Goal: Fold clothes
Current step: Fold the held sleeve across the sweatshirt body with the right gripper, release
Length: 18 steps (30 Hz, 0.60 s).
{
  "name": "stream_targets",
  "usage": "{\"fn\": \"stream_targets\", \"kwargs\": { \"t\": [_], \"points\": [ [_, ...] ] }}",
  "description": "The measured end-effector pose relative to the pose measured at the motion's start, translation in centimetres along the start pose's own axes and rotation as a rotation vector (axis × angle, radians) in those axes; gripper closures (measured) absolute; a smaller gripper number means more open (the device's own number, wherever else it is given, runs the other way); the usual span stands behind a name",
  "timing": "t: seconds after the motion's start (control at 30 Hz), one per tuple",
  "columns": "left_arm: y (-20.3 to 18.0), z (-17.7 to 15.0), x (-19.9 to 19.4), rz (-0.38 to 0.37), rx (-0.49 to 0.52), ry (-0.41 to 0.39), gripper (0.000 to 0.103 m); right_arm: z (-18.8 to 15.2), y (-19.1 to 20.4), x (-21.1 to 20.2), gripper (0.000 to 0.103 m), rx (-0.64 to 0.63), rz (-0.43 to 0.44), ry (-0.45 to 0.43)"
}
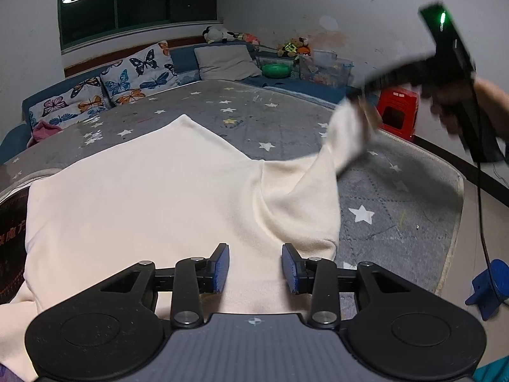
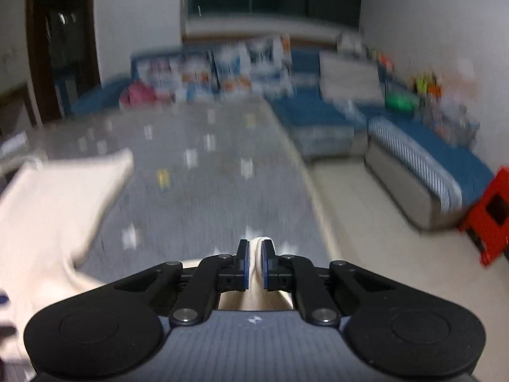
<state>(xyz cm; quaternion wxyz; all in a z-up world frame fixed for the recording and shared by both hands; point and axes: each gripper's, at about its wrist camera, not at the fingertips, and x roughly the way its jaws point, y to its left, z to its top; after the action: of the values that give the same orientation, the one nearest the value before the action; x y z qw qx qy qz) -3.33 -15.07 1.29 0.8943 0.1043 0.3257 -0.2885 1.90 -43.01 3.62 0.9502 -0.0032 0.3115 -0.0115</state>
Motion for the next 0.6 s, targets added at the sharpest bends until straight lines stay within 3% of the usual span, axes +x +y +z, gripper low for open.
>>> {"fn": "stream_targets", "kwargs": {
  "t": [0.1, 0.17, 0.2, 0.3, 0.47, 0.53, 0.57, 0.6],
  "points": [
    [0.0, -0.1, 0.0, -0.007, 0.007, -0.002, 0.062, 1.1, -2.0, -2.5, 0.096, 0.069, 0.035, -0.157],
    [0.0, -0.2, 0.0, -0.012, 0.011, -0.006, 0.061, 0.5, -3.6, -3.2, 0.091, 0.109, 0.012, -0.187],
    [-0.1, -0.2, 0.1, -0.013, 0.013, -0.007, 0.059, 0.0, -4.3, -3.1, 0.084, 0.132, -0.024, -0.163],
    [-0.1, -0.2, 0.0, -0.016, 0.023, -0.01, 0.058, -1.8, -6.5, -2.8, 0.081, 0.202, -0.121, -0.086],
    [-0.1, -0.2, 0.0, -0.022, 0.03, -0.007, 0.058, -3.9, -6.5, -2.6, 0.077, 0.262, -0.066, 0.017],
    [-0.1, -0.2, 0.0, -0.023, 0.03, -0.005, 0.058, -4.3, -5.9, -2.5, 0.067, 0.291, -0.032, 0.033],
    [-0.1, -0.2, -0.1, -0.023, 0.027, -0.005, 0.058, -4.6, -5.5, -2.6, 0.06, 0.309, -0.038, 0.033],
    [-0.1, -0.2, -0.1, -0.023, 0.026, -0.005, 0.058, -4.8, -5.3, -2.6, 0.059, 0.33, -0.059, 0.032]
  ]
}}
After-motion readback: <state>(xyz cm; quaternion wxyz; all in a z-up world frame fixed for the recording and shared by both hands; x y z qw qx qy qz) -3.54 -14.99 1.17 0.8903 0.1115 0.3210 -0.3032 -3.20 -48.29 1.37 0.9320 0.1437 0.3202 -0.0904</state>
